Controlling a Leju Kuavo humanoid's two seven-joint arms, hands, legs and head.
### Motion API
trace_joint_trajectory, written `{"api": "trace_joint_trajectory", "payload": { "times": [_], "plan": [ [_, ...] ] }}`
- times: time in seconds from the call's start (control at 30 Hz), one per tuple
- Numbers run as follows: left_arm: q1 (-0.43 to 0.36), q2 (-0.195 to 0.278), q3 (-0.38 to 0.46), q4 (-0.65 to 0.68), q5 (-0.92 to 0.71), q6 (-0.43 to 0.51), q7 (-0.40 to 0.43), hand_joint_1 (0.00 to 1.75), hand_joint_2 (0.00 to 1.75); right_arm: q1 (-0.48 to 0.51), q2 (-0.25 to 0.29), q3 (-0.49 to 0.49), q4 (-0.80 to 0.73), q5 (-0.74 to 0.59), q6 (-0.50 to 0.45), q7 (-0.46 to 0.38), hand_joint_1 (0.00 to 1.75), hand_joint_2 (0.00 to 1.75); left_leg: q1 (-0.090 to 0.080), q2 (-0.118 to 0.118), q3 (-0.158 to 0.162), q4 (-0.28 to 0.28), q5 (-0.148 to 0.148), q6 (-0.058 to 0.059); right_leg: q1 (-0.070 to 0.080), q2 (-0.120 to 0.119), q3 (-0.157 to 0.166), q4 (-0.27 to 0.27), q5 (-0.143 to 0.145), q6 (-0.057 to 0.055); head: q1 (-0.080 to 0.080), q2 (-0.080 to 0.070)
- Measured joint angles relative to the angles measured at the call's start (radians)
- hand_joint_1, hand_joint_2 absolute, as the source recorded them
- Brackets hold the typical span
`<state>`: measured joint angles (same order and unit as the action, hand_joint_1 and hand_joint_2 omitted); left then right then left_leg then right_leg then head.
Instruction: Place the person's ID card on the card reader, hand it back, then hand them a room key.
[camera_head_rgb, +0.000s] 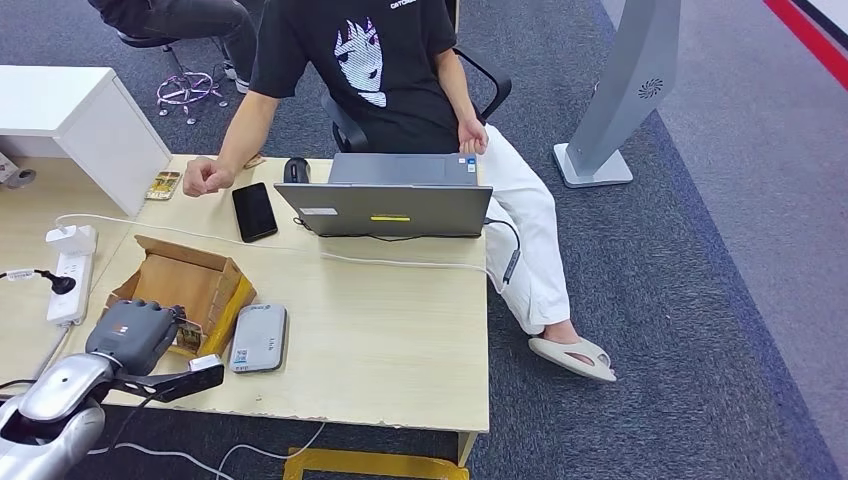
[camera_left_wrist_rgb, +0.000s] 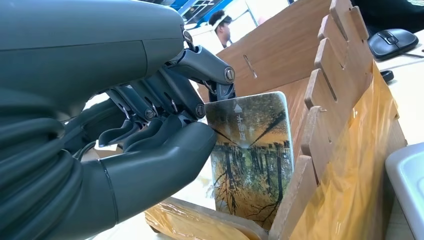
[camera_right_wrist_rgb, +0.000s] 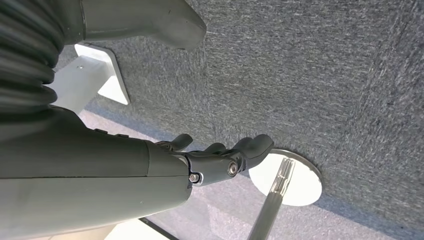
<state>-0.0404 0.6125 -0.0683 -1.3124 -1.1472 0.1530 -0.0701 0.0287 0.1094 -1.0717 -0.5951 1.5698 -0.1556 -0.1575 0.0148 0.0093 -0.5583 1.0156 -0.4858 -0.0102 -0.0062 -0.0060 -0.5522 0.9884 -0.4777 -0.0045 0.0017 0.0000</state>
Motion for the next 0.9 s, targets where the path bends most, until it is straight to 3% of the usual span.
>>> {"api": "trace_joint_trajectory", "payload": {
  "times": [0.5,0.9],
  "plan": [
    [-0.005,0.003,-0.011,-0.001,-0.020,0.036,0.025,1.75,1.75,-0.004,-0.008,0.002,0.025,0.000,-0.017,0.000,0.00,1.75,0.000,0.000,0.000,0.000,0.000,0.000,0.000,0.000,0.000,0.000,0.000,0.000,0.000,0.000],
    [-0.056,0.017,-0.001,-0.037,-0.030,0.082,0.059,1.75,1.75,-0.004,-0.008,0.002,0.027,-0.001,-0.019,-0.004,0.00,1.75,0.000,0.000,0.000,0.000,0.000,0.000,0.000,0.000,0.000,0.000,0.000,0.000,0.000,0.000]
  ]
}}
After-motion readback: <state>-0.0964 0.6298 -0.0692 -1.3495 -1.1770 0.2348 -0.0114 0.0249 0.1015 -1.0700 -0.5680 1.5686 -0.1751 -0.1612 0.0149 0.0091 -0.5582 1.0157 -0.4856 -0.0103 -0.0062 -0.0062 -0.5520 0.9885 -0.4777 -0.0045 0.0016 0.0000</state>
